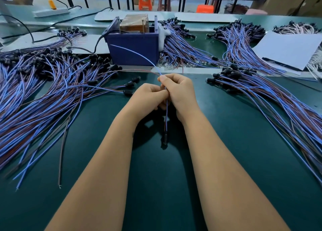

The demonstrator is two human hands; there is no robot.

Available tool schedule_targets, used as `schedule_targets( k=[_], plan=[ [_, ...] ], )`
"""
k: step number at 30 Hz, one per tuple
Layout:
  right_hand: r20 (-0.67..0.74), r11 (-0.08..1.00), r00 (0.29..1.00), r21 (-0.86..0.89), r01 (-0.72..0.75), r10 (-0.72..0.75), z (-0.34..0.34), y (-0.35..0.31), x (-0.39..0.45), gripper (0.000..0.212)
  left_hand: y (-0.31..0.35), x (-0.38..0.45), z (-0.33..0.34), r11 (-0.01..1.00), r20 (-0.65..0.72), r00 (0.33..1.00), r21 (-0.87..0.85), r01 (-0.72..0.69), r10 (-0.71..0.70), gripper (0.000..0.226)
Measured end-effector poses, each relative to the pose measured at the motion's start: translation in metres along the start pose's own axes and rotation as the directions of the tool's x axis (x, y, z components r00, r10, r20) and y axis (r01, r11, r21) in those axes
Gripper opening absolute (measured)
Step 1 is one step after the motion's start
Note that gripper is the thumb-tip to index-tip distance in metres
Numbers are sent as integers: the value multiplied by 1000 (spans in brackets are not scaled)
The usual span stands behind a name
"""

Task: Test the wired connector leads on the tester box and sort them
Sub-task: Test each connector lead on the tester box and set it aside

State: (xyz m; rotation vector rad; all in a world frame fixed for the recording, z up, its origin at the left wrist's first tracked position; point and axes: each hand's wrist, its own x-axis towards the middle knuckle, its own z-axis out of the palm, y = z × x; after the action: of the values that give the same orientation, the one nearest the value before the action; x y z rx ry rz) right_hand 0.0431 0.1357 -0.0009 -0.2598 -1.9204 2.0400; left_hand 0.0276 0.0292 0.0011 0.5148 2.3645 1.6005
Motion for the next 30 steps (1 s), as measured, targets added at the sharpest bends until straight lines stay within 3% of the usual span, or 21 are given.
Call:
schedule_targets(
  k=[3,7,10,19,23,30],
  plan=[
    [-43,998,999,58,-9,11,-2,-1,2,18,3,-1,1,996,-22,1000,-93,-10,8,32],
    [-69,999,997,-29,36,-38,-2,1,3,12,0,5,0,963,-251,966,-268,-10,-60,35],
    [-23,996,998,-78,50,-52,1,2,2,15,-4,7,-4,942,-308,950,-330,-59,-48,27],
    [43,973,996,-214,82,-74,7,3,-2,14,-11,10,-7,929,-369,929,-349,-121,-17,11],
    [-67,973,995,-225,51,-68,7,4,-2,16,-13,11,-9,949,-451,892,-292,-118,-28,16],
    [-195,995,979,-88,45,-61,5,2,0,16,-19,14,-13,986,-496,868,-151,-77,-9,22]
  ],
)
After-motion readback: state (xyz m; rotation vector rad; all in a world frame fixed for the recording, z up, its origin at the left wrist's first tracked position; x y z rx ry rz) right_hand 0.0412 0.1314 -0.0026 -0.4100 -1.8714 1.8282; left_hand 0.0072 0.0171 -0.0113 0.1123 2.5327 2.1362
